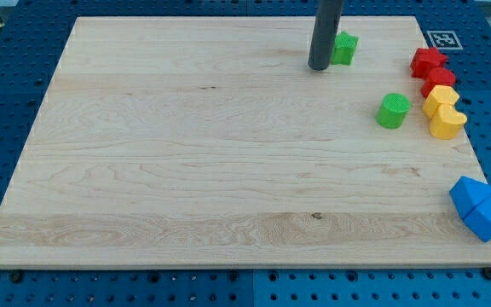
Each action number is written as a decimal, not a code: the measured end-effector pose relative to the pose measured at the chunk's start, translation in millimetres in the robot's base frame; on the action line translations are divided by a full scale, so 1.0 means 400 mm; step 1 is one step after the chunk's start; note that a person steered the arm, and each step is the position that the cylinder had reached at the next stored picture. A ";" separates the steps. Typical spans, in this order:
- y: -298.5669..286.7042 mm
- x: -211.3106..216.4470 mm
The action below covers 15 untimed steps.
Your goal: Move the green star towards top right side of the board
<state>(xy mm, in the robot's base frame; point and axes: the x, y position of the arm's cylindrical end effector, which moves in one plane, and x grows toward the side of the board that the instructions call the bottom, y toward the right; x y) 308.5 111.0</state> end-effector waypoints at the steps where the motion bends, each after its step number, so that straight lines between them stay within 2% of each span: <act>1: 0.074 -0.001; 2: 0.095 -0.005; 3: 0.106 -0.106; 5: 0.140 -0.199; 6: 0.141 -0.178; 7: 0.115 -0.105; 9: 0.238 -0.184; 10: 0.238 -0.185; 11: 0.251 -0.230; 15: 0.308 -0.226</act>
<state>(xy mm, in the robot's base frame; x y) 218.3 234.2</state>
